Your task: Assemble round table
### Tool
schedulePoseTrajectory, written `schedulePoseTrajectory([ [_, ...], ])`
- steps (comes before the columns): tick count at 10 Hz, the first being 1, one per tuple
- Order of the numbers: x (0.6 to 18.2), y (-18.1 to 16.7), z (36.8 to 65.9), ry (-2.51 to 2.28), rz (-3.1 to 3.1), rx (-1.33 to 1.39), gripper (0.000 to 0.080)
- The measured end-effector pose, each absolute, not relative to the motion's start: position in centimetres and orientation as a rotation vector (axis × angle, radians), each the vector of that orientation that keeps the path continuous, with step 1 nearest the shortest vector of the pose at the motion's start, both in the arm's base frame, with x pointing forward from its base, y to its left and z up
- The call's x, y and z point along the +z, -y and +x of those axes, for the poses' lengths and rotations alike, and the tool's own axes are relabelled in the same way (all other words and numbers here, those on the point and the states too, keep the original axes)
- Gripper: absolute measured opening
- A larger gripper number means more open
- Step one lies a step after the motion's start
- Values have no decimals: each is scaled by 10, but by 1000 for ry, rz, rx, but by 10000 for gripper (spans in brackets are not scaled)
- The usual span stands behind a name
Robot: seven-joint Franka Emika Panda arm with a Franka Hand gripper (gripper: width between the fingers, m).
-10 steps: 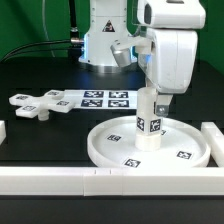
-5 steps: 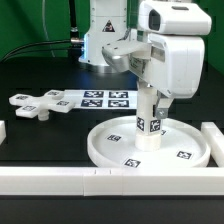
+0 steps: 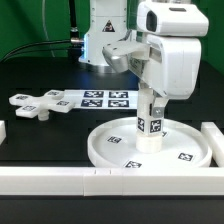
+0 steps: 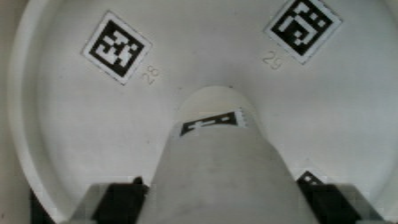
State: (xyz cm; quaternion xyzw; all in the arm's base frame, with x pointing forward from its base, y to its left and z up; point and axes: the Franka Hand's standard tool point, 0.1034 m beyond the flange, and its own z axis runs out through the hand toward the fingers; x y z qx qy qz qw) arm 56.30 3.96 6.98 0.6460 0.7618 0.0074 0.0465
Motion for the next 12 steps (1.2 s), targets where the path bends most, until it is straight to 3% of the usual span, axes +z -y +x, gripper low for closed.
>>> schedulePoseTrajectory([
  [5, 69, -42, 558, -1664, 2601, 18, 409],
  [12, 68, -42, 557, -1035, 2924, 39, 409],
])
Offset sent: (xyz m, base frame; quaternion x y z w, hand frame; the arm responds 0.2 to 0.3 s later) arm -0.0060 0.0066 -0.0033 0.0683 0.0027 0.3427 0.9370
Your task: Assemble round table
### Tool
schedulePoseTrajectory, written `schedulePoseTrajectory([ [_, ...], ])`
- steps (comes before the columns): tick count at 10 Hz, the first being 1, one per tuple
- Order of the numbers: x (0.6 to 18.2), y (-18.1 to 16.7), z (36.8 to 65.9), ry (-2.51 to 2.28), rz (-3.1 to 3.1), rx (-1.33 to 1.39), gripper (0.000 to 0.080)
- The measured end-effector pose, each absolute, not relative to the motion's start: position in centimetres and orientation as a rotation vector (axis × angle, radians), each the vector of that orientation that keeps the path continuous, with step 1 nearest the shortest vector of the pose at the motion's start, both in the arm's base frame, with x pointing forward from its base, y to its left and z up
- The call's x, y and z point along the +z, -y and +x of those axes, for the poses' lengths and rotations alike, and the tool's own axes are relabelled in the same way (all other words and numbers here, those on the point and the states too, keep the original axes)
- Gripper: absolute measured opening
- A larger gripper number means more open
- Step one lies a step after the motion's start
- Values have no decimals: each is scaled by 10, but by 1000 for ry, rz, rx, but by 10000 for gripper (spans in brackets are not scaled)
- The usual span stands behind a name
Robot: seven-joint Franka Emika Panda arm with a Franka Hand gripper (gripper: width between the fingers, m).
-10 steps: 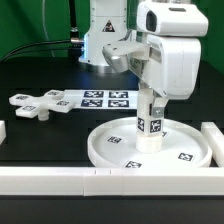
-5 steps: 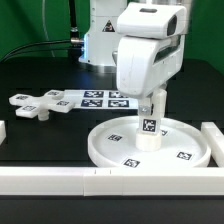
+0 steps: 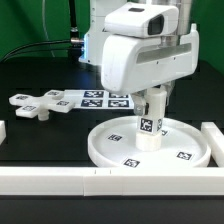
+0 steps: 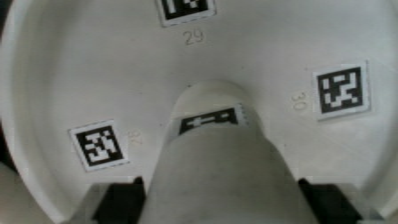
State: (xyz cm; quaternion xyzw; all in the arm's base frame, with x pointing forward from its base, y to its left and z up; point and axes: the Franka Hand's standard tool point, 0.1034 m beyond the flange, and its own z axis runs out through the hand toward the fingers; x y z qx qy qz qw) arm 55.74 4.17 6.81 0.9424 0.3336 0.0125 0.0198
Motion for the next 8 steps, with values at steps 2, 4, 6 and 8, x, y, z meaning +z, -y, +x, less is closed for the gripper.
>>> schedulePoseTrajectory([
  [2, 68, -42, 553, -655, 3060, 43, 409],
  [4, 67, -41, 552, -395, 3114, 48, 409],
  [6, 67, -40, 553, -151, 3147, 56, 409],
  [8, 66, -40, 552, 58, 3159, 54, 409],
])
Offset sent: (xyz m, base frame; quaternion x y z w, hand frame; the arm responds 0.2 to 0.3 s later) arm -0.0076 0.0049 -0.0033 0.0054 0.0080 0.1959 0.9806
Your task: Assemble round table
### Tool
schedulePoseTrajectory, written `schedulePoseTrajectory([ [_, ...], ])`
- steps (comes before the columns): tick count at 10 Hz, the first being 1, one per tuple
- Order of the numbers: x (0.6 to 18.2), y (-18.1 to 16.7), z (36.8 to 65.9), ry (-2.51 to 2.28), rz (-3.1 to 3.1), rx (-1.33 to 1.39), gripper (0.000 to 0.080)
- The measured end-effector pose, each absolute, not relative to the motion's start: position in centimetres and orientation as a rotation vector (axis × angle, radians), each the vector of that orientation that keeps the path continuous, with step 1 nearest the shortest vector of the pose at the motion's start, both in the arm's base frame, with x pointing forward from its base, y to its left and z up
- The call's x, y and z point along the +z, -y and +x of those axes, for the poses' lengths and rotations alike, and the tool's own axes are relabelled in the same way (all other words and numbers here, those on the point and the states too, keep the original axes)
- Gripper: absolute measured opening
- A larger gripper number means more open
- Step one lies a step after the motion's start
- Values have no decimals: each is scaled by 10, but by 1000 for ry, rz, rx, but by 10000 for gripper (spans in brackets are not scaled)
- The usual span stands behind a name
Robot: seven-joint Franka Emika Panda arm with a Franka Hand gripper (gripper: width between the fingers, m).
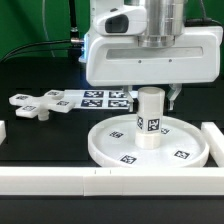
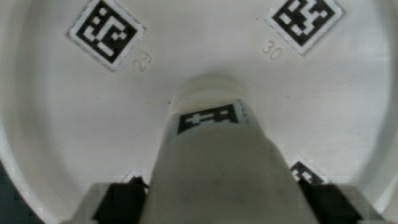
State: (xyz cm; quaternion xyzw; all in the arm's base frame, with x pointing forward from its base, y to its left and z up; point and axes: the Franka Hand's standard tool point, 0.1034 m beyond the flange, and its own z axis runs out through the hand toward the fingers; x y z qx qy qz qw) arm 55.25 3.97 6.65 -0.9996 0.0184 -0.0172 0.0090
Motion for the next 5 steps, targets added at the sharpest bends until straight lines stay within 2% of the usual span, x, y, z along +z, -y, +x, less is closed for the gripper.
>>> schedulePoseTrajectory([
  [5, 65, -38, 548, -751, -2974, -65, 409],
])
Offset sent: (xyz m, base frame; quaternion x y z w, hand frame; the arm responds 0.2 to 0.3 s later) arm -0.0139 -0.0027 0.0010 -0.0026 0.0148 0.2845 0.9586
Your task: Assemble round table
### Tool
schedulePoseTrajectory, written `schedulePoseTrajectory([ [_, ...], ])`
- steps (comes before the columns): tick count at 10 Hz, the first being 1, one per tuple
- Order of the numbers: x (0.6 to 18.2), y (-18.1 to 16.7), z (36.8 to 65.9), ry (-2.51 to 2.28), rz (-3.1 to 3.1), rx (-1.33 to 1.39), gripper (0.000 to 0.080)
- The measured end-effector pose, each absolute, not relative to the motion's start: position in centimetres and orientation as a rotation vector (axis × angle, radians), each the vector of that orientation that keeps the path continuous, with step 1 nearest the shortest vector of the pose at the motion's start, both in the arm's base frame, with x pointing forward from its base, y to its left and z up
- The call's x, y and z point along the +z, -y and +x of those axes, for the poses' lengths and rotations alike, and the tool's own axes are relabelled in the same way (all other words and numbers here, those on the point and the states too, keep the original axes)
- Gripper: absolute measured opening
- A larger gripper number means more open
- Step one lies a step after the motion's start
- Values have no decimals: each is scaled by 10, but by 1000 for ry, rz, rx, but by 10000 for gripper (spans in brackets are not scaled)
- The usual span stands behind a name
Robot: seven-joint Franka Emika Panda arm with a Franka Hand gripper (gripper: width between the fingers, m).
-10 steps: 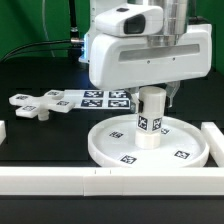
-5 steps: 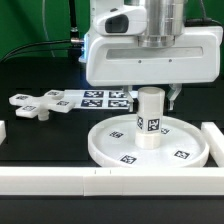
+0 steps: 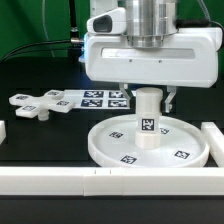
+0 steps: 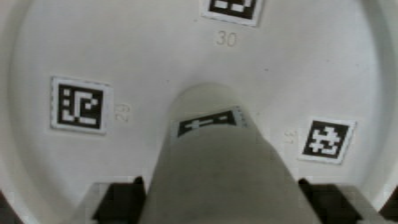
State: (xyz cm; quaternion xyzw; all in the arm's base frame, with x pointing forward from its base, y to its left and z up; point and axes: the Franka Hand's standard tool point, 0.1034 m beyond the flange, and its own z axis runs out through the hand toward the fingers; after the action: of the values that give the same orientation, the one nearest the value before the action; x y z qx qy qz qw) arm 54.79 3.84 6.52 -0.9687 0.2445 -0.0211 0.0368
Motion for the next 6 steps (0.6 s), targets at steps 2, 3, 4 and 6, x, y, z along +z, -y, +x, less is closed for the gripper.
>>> schedulePoseTrajectory([
  [2, 65, -39, 546, -1096, -2829, -62, 409],
  [3, 65, -40, 546, -1233, -2759, -58, 409],
  [4, 65, -40, 546, -1353, -2693, -50, 409],
  [6, 65, -40, 546, -1487, -2610, -37, 409],
])
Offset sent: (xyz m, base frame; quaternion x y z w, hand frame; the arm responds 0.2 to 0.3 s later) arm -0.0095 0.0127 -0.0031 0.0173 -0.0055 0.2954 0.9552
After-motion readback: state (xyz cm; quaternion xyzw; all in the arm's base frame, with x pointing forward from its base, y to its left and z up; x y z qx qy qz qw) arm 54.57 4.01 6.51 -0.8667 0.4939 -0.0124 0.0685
